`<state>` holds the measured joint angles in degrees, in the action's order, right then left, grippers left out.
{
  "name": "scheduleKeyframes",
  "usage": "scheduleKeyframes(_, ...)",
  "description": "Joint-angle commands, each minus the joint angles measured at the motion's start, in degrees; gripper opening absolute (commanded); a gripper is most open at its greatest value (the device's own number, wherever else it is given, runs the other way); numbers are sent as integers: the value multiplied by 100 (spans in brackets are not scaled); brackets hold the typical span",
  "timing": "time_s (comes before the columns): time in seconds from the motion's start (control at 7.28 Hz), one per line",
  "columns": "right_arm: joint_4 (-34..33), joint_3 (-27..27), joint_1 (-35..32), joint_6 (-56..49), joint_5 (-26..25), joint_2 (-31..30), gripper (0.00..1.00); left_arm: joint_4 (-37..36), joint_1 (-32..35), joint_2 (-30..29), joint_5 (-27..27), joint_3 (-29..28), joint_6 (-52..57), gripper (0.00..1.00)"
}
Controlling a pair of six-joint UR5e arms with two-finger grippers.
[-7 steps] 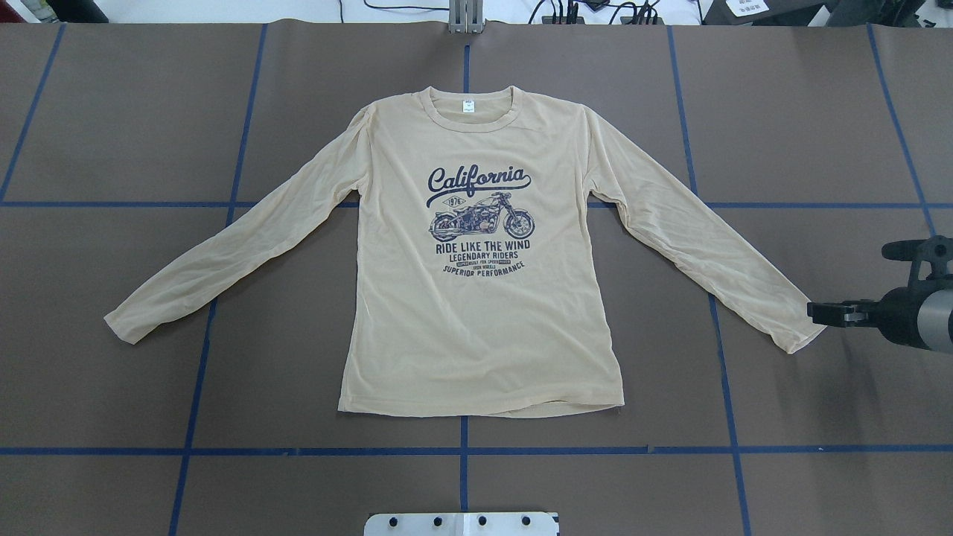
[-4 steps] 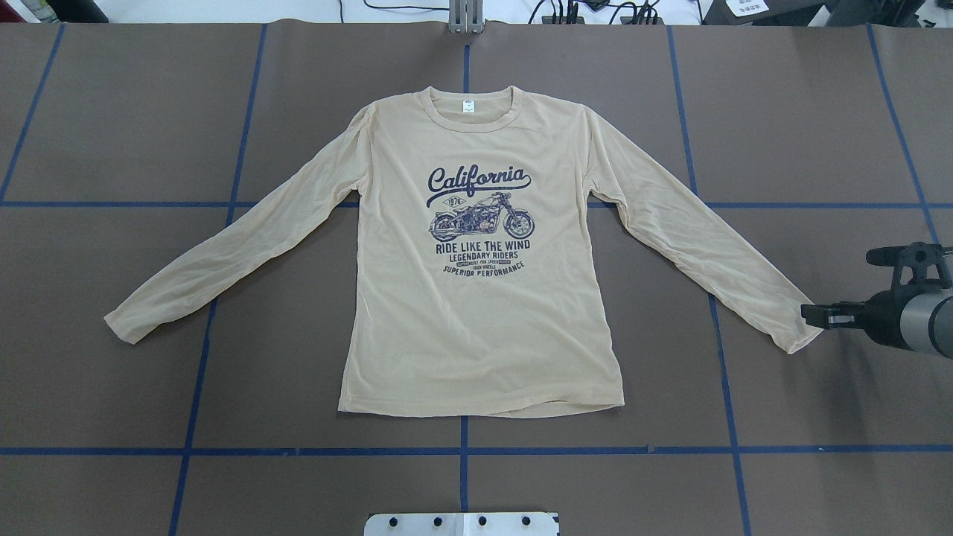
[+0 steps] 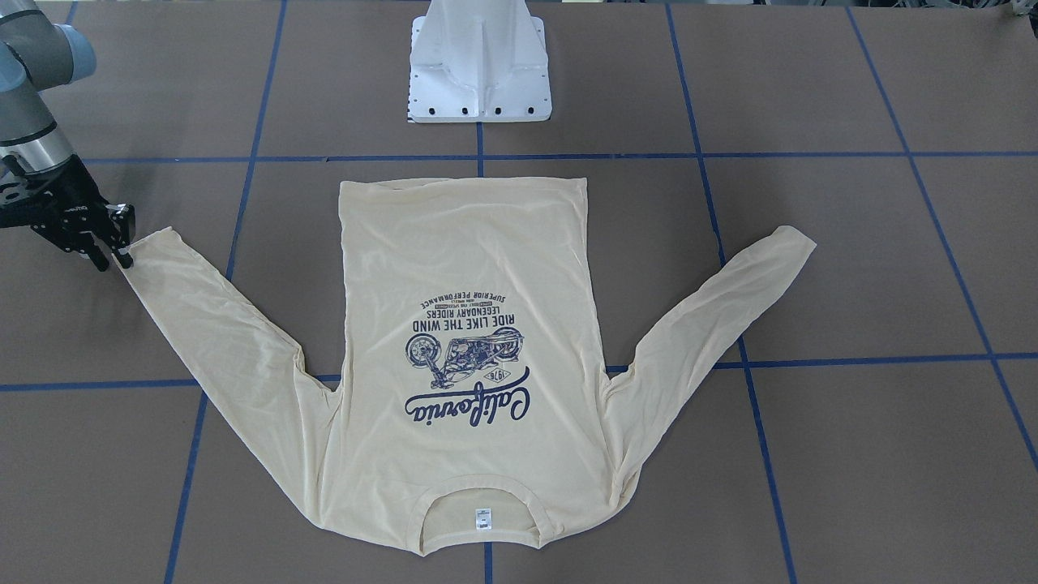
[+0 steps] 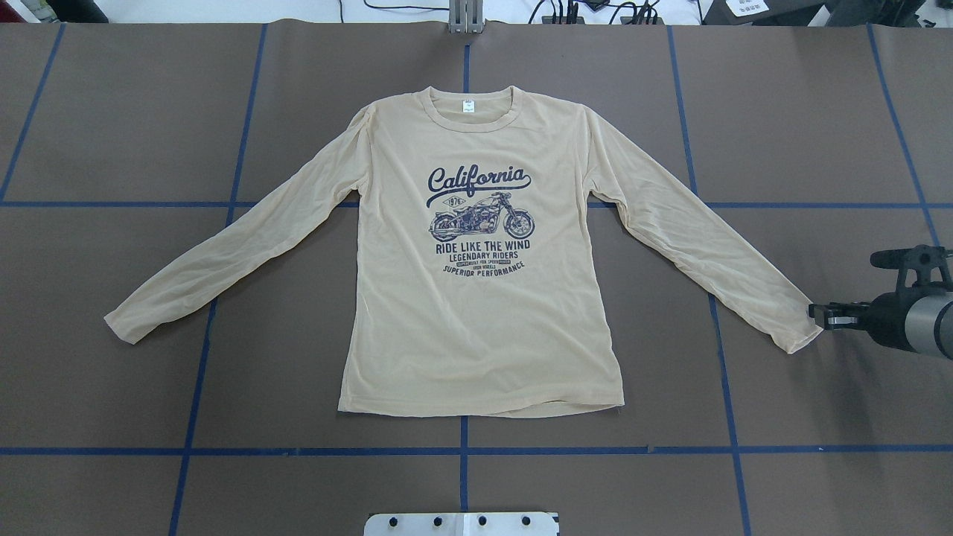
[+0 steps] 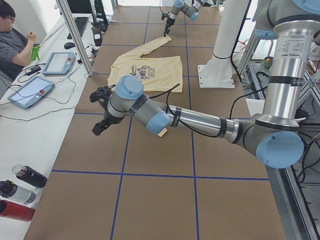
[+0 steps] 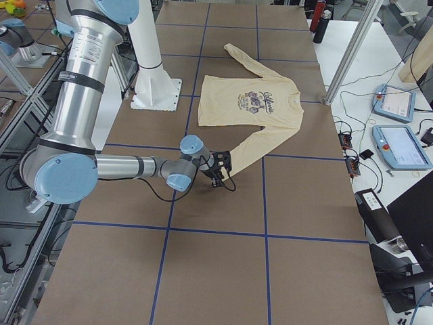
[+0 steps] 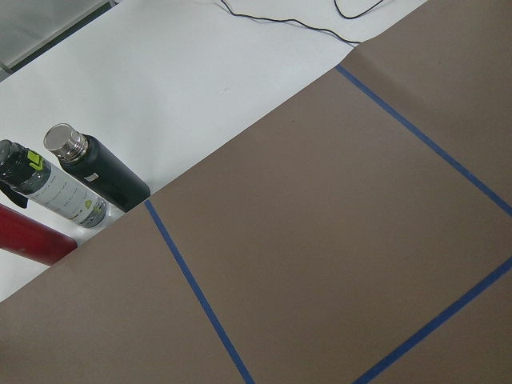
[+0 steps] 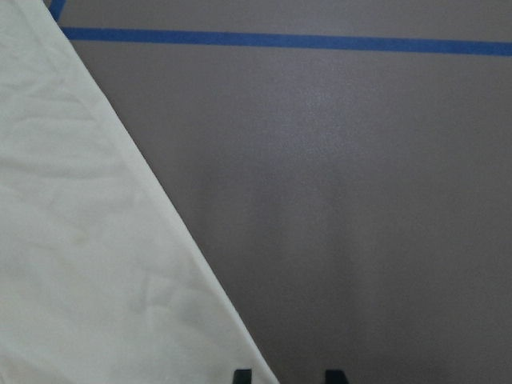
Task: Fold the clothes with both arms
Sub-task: 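Lower the right gripper to the cuff of the sleeve nearest it and grasp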
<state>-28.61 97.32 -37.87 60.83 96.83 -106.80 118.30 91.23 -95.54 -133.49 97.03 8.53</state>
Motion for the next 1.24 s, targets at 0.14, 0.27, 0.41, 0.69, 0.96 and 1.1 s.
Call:
scheduleKeyframes(0.14,5,59,-1,16,20,-69,42,0,0,0,-1,-17,0,100)
scheduleKeyframes(0.27,5,59,8,34,20,-95,42,0,0,9,-1,-18,0,100)
scheduleKeyframes(0.41,13,68,25,43,20,-130,41,0,0,9,-1,-18,0,100)
scheduleKeyframes(0.69,22,68,78,52,20,-130,40,0,0,9,-1,-53,8,100)
scheduleKeyframes(0.96,13,68,139,60,3,-130,40,17,0,96,-1,-35,35,100)
scheduleKeyframes(1.1,13,59,148,60,3,-130,37,9,0,106,-1,-35,35,100)
